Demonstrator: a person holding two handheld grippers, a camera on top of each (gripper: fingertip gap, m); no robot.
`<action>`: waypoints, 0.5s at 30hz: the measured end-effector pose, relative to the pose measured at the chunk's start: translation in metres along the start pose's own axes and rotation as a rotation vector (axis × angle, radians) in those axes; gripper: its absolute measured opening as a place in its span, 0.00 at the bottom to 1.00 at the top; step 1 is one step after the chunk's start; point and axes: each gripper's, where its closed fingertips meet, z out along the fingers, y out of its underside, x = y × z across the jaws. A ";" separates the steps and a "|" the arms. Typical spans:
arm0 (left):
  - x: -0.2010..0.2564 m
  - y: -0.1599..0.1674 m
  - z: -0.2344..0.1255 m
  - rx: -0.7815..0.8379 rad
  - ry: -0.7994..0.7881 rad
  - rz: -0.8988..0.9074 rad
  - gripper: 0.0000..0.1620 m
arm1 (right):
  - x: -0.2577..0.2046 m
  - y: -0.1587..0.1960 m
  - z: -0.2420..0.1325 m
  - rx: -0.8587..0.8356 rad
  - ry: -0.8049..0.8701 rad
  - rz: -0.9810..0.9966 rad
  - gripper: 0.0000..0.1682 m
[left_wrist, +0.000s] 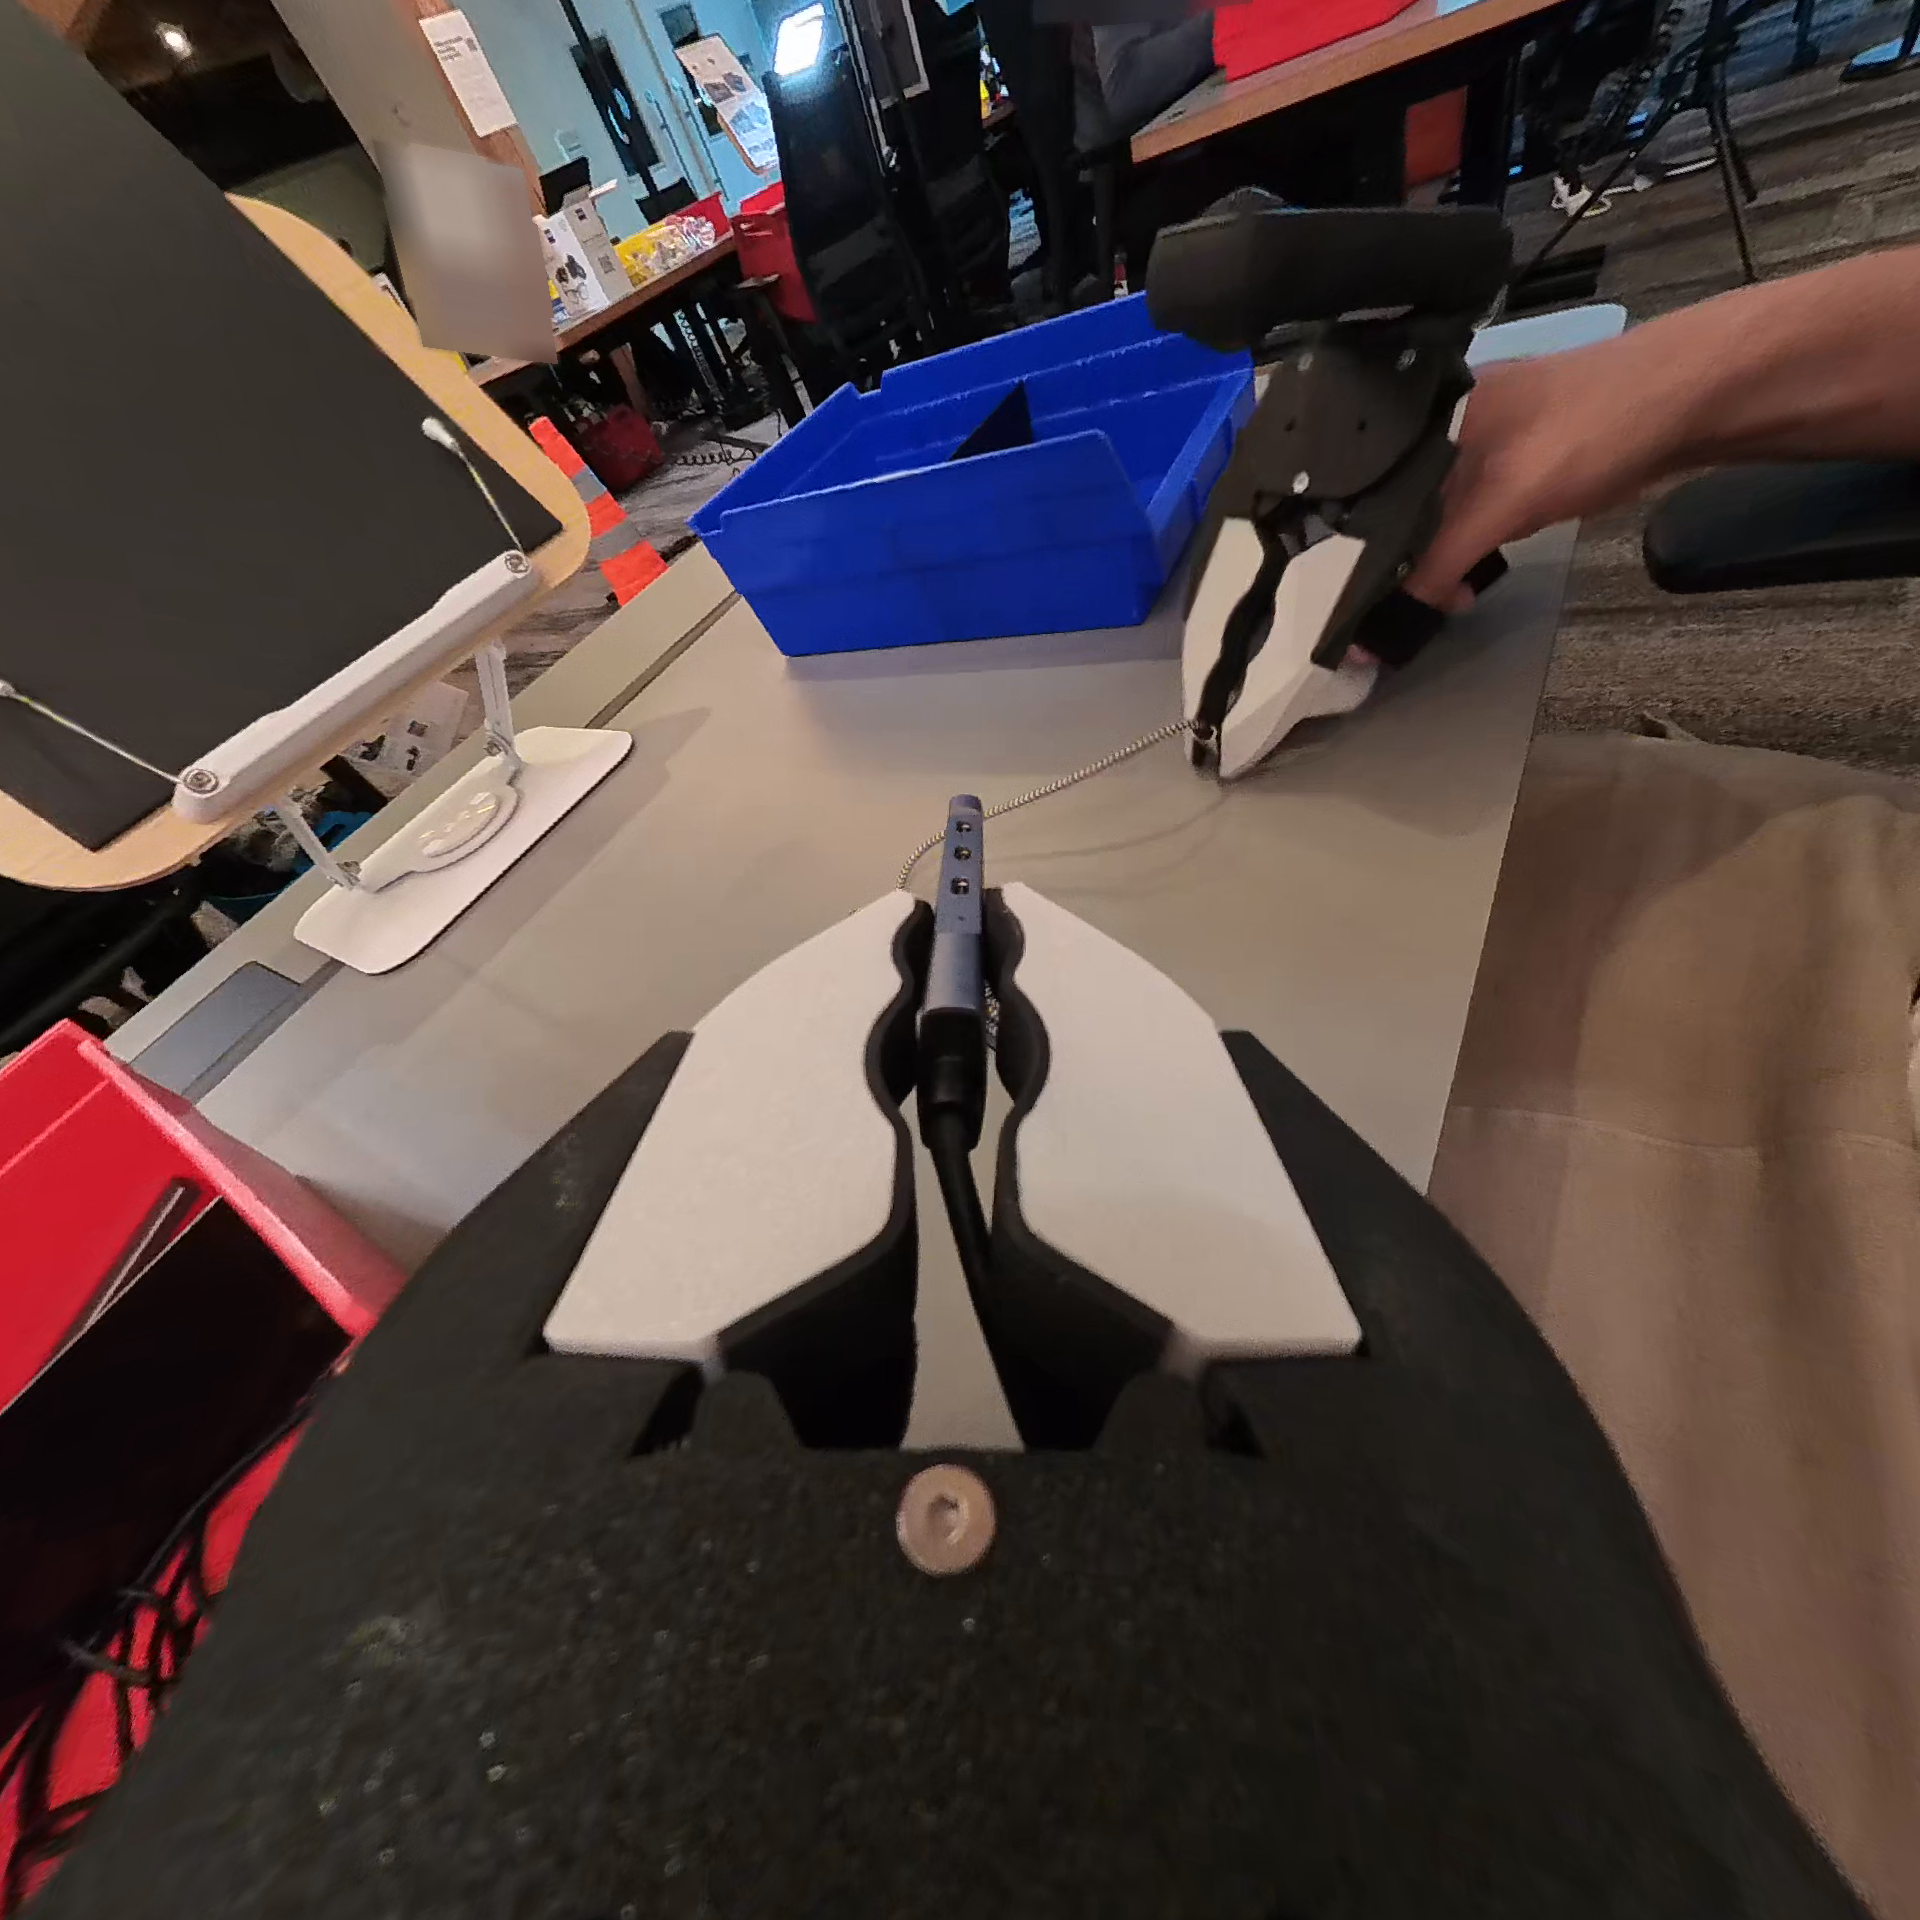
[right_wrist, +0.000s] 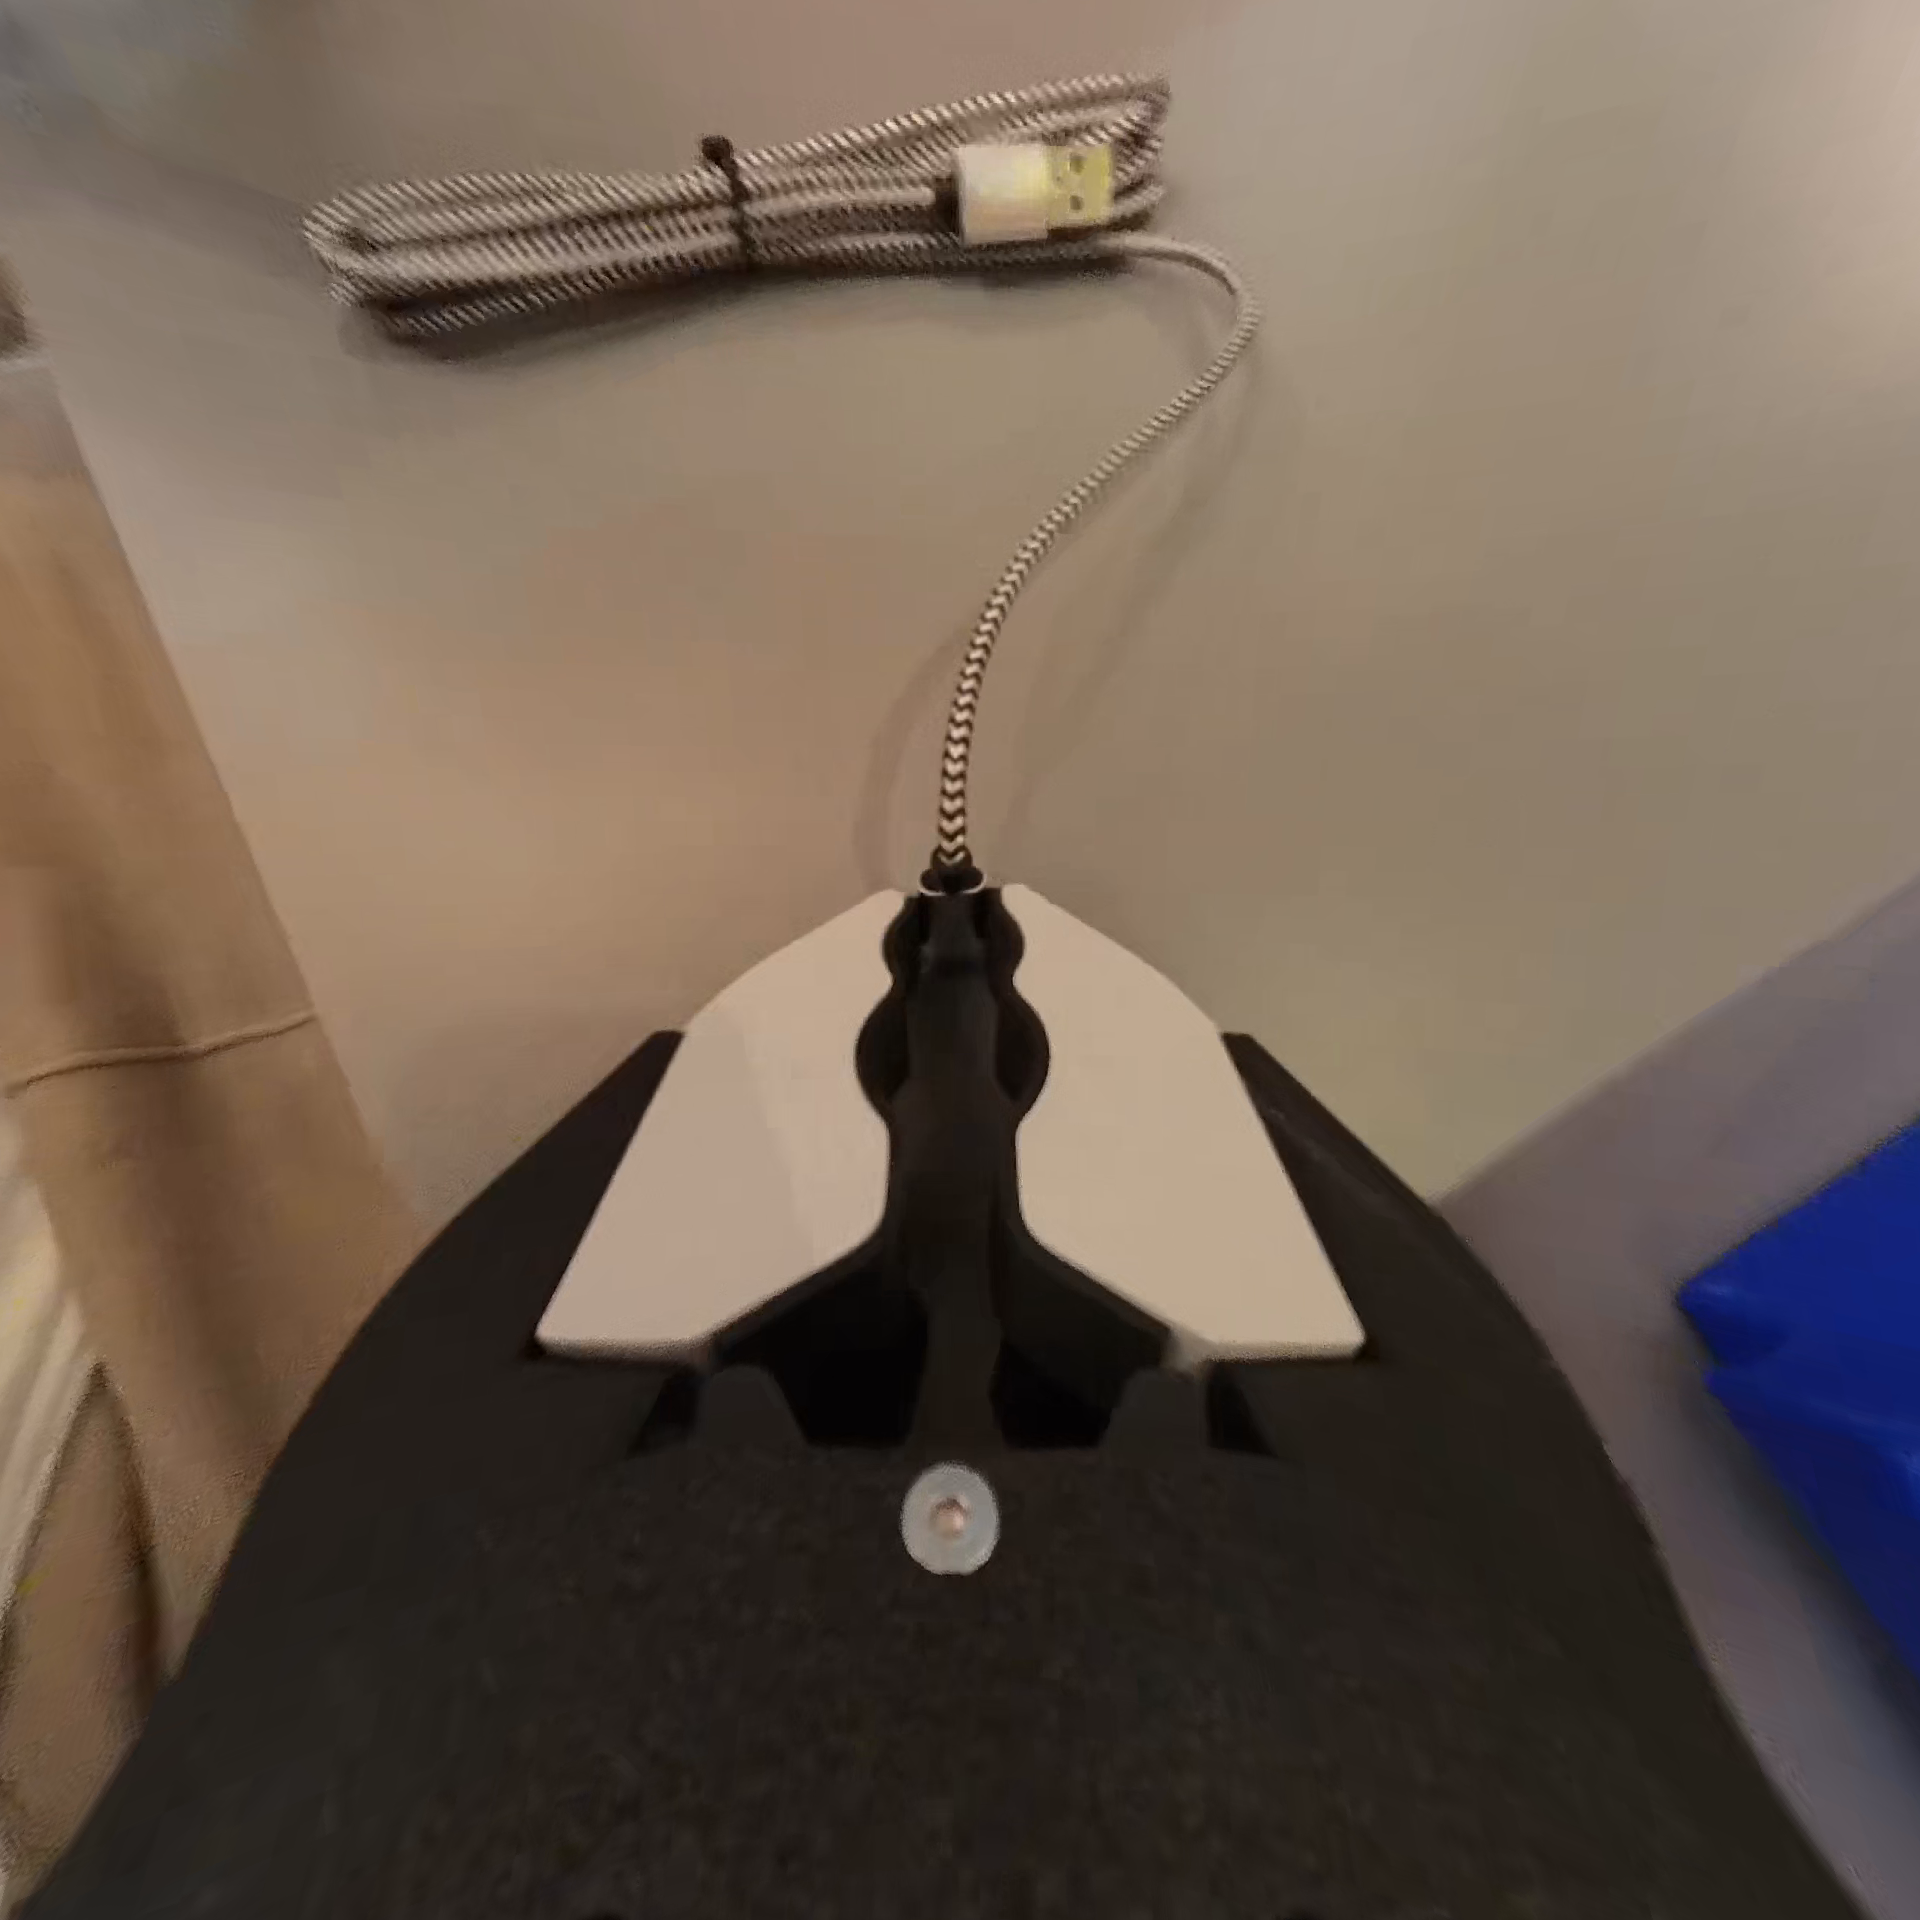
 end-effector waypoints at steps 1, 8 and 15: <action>0.000 0.000 0.000 -0.002 -0.002 0.006 0.06 | 0.010 0.002 -0.006 -0.018 0.068 -0.031 0.07; -0.003 -0.007 -0.006 0.024 -0.016 -0.016 0.06 | 0.062 -0.060 -0.128 0.142 0.570 -0.244 0.06; -0.001 -0.014 -0.008 0.042 -0.010 -0.016 0.06 | 0.013 -0.113 -0.129 0.270 0.316 -0.302 0.06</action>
